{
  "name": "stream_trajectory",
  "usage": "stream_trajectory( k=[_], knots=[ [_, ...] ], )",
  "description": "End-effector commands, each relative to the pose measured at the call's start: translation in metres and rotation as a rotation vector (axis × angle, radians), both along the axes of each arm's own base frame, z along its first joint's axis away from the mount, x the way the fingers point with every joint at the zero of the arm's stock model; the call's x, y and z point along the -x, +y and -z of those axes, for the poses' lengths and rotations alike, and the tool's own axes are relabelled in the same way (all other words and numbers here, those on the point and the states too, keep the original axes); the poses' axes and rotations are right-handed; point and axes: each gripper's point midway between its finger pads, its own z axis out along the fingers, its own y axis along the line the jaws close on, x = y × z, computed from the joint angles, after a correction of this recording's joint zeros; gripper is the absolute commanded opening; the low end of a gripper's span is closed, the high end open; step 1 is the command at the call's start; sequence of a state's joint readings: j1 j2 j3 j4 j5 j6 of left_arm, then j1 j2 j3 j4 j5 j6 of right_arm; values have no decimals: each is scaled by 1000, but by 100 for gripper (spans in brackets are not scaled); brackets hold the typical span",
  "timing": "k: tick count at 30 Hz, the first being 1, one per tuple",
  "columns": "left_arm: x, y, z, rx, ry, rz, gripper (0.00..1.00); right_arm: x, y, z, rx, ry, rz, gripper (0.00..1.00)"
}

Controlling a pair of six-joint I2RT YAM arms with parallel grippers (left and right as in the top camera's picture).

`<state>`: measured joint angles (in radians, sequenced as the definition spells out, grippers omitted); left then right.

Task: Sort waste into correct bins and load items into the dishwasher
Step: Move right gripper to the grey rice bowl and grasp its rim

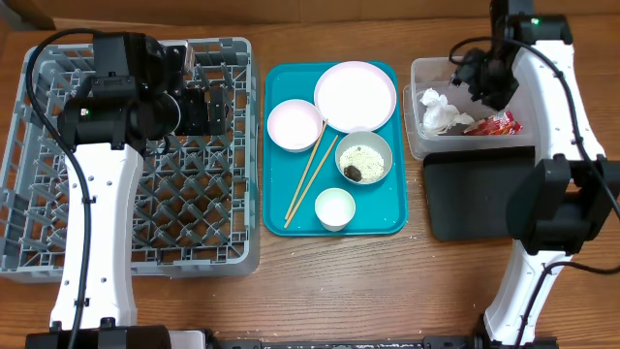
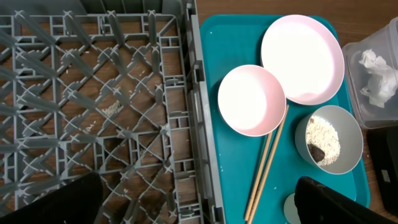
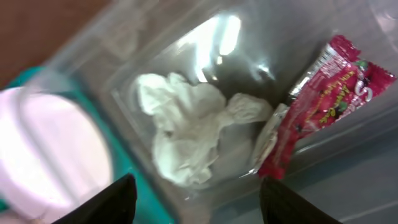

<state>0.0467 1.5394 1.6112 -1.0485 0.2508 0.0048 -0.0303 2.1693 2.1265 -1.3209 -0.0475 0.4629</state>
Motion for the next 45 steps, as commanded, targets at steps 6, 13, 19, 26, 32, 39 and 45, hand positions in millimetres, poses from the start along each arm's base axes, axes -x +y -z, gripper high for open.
stream_trajectory(
  k=[6,13,19,26,32,39,45],
  knots=[
    [-9,1,-13,-8,-55,12,100,35,76,-119,-150,-201,-186,64],
    [-9,1,-13,-8,-54,12,100,63,177,-86,-137,-105,-269,64],
    [-14,1,-16,-13,-80,12,100,78,209,-53,-51,-60,-265,62],
    [-15,0,-18,-3,-89,14,100,83,243,-43,-67,-80,-325,61],
    [-14,0,-17,-6,-80,14,100,66,270,-22,-86,-114,-349,60],
    [-13,0,-16,-5,-78,14,100,58,247,-7,60,-116,-308,57],
    [-13,0,-16,-5,-78,14,100,55,244,28,121,-54,-340,49]
  ],
)
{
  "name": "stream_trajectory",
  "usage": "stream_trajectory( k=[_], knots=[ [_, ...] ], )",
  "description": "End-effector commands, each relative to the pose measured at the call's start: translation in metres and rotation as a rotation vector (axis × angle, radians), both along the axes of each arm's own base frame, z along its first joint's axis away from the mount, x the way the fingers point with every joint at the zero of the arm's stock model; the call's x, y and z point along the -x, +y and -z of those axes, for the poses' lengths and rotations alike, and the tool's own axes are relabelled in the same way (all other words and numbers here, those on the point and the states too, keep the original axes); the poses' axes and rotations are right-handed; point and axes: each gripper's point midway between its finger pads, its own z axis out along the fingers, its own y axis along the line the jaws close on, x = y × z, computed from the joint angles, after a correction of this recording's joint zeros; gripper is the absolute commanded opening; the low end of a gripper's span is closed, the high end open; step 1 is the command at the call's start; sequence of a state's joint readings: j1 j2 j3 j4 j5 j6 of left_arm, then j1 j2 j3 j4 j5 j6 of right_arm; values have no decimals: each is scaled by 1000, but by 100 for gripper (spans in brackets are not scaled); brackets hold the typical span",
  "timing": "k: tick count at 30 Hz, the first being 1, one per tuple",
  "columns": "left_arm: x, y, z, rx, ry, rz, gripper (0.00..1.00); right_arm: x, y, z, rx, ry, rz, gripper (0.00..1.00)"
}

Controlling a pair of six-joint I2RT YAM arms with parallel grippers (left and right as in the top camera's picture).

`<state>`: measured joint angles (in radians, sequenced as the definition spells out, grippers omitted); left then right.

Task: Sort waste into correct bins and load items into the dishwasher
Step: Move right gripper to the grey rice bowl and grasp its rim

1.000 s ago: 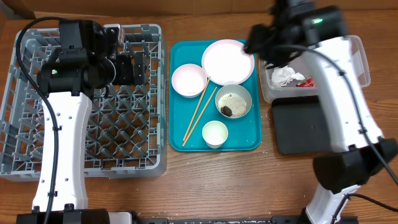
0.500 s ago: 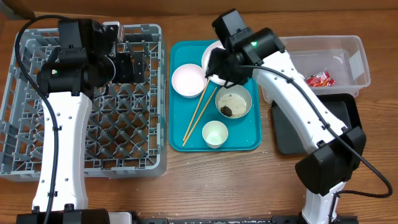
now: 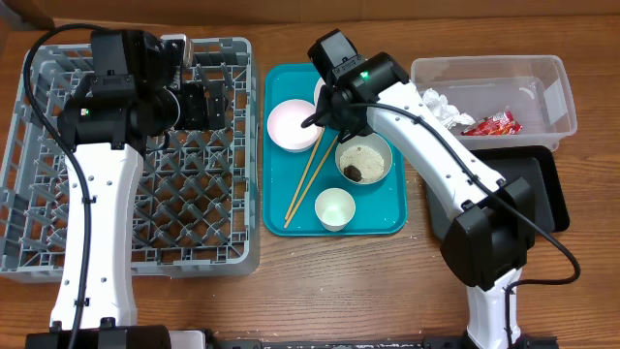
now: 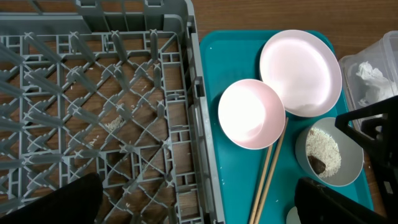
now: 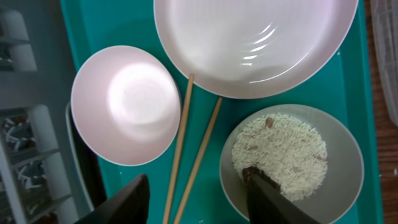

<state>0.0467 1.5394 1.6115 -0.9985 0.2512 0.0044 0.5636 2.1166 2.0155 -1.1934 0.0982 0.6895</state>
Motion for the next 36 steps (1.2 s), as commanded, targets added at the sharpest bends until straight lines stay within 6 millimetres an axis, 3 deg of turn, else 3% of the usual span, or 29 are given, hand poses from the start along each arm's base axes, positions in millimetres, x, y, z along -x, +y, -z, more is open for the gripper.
stream_trajectory(
  k=[1,5,12,15,22,26,30,34,36],
  knots=[
    [-4,0,-9,-4,-28,14,100,-6,-7,35,85,38,-17,48],
    [-4,0,-9,-4,-28,14,100,-2,-7,67,116,105,-31,43],
    [-4,0,-9,-4,-28,14,100,2,-8,101,151,171,-32,37],
    [-4,0,-9,-4,-28,14,100,3,-8,105,149,183,-34,31],
    [-4,0,-9,-4,-28,14,100,7,-10,107,160,203,-30,4],
    [-4,0,-9,-4,-28,14,100,13,-14,107,174,224,-31,4],
    [-4,0,-9,-4,-28,14,100,17,-18,97,187,247,-30,4],
    [-4,0,-9,-4,-28,14,100,23,-22,59,192,252,-66,4],
    [-4,0,-9,-4,-28,14,100,28,-21,29,171,243,-89,4]
  ],
)
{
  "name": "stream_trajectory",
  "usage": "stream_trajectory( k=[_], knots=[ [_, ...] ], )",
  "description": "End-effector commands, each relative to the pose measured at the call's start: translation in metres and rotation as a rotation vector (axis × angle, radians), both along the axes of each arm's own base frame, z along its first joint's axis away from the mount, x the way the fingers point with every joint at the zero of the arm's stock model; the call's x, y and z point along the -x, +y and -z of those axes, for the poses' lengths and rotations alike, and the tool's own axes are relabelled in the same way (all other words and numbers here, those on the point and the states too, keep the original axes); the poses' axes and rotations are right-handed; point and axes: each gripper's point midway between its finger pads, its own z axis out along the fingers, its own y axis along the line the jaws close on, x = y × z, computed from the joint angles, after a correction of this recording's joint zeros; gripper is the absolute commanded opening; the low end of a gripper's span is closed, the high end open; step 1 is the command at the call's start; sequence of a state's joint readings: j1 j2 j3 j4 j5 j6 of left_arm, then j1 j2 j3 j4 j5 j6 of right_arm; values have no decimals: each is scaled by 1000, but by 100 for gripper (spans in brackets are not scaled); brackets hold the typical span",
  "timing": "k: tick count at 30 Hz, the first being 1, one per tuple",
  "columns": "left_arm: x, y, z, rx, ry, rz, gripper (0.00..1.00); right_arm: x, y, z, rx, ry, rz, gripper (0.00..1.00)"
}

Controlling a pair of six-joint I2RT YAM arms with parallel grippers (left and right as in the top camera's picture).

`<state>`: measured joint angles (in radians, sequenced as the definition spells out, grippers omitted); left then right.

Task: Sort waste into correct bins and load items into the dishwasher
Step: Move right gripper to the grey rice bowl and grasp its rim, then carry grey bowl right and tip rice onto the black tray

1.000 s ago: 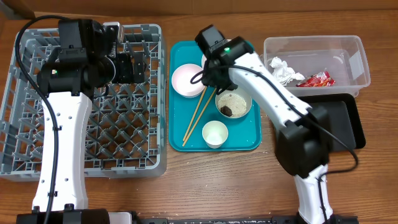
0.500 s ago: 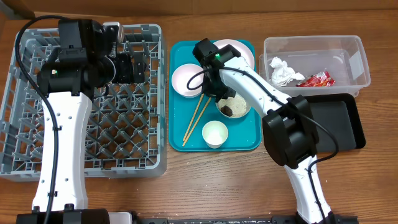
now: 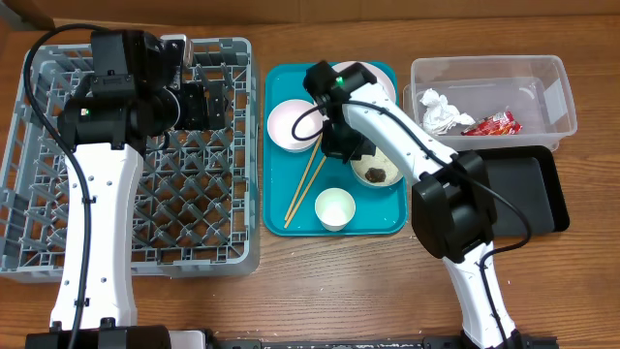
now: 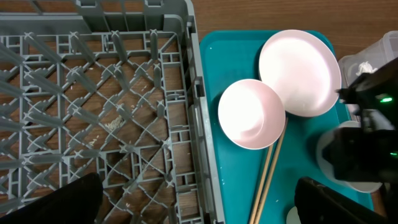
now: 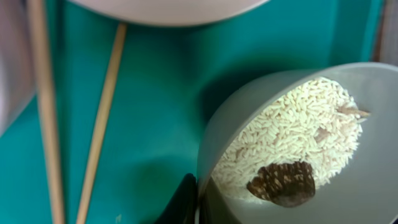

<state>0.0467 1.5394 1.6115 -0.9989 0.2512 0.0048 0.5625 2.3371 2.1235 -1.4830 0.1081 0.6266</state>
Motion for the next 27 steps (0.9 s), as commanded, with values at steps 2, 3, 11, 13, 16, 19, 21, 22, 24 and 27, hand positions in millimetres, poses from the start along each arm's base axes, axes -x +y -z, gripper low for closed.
stream_trajectory(
  k=[2,3,11,13,16,19,21,22,24,27],
  knots=[
    [-4,0,-9,-4,-28,13,100,-7,6,-76,-95,-106,-50,4],
    [-4,0,-9,-4,-28,13,100,-4,5,-91,-109,-121,-53,4],
    [-4,0,-9,-4,-28,13,100,21,-21,-168,-209,-197,-71,4],
    [-4,0,-9,-4,-28,13,100,25,-33,-182,-218,-224,-66,4],
    [-4,0,-9,-4,-28,13,100,37,-51,-189,-211,-229,-46,4],
    [-4,0,-9,-4,-28,13,100,52,-77,-180,-161,-196,-8,4],
    [-4,0,-9,-4,-28,13,100,59,-93,-167,-151,-180,27,4],
    [-4,0,-9,-4,-28,13,100,61,-98,-161,-150,-178,40,4],
    [-4,0,-9,-4,-28,13,99,64,-108,-146,-167,-172,59,4],
    [-4,0,-9,-4,-28,13,100,67,-116,-121,-248,-159,58,4]
  ],
)
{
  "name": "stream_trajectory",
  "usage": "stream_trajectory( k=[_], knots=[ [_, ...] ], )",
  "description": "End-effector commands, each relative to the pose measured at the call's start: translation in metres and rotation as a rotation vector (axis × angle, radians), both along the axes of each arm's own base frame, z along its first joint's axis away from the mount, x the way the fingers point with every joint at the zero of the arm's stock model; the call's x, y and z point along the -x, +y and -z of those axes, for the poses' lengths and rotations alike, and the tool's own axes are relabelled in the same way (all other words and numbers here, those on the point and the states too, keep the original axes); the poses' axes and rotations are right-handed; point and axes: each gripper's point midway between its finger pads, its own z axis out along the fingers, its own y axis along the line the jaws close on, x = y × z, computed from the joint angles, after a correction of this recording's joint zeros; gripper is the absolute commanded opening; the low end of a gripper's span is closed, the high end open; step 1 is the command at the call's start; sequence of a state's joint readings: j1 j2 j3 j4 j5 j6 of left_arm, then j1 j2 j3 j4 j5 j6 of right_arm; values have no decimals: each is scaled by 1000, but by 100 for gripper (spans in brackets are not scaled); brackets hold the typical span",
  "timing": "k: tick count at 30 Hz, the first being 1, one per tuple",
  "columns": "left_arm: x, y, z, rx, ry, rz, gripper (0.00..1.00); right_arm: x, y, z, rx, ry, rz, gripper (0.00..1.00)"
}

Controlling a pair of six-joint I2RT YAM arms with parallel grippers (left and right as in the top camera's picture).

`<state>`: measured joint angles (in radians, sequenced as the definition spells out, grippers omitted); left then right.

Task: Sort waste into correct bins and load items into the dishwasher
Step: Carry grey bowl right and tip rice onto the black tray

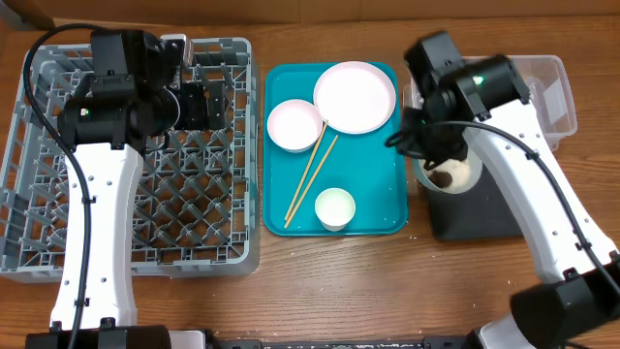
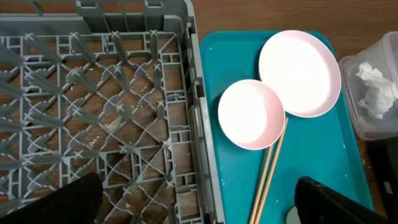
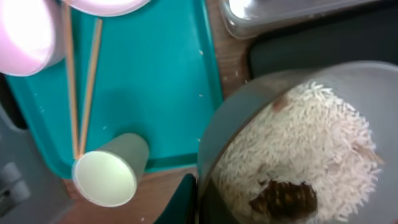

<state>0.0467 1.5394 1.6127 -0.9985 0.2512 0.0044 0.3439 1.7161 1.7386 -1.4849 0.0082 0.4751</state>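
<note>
My right gripper [image 3: 198, 202] is shut on the rim of the grey bowl [image 1: 448, 174]. It holds the bowl over the black bin [image 1: 484, 218], right of the teal tray [image 1: 281, 194]. Rice and a brown lump [image 3: 283, 199] lie in the bowl. On the tray are a pink plate [image 1: 355, 96], a pink bowl [image 1: 294, 124], two chopsticks [image 1: 312, 177] and a pale cup [image 1: 335, 207]. My left gripper [image 2: 196, 211] hangs open over the right side of the grey dish rack [image 1: 126, 213], with nothing between its fingers.
A clear bin [image 1: 552, 97] stands at the back right behind the black bin, partly hidden by my right arm. In the left wrist view, crumpled tissue [image 2: 373, 87] shows inside it. The rack's wall [image 2: 202, 124] borders the tray's left edge.
The grey rice bowl has left the teal tray. My right gripper, shut on its rim, now holds it over the black bin to the right. The left arm has not moved.
My right gripper was open over the clear bin holding tissue and a red wrapper. Then it was open above the tray by the rice bowl, then shut on that bowl's rim on the tray. Now the bowl hangs over the black bin. The left gripper stayed put.
</note>
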Motion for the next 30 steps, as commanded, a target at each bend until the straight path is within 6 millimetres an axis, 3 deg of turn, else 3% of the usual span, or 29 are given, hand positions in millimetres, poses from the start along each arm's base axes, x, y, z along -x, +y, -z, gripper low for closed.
stream_trajectory(
  k=[1,6,11,15,24,30],
  knots=[
    [-3,0,-9,-4,-26,14,100,10,-16,17,-81,3,2,4],
    [-3,0,-9,-4,-26,14,100,8,-36,46,-220,-5,6,4],
    [-3,0,-9,-4,-26,14,100,-2,-39,59,-461,-68,-49,4],
    [-3,0,-9,-4,-26,14,100,-4,-48,56,-657,-144,-66,4],
    [-3,0,-9,-4,-26,14,100,-5,-84,22,-1014,-357,-4,4],
    [-3,0,-9,-4,-26,14,100,5,-116,25,-1136,-445,129,4]
  ],
)
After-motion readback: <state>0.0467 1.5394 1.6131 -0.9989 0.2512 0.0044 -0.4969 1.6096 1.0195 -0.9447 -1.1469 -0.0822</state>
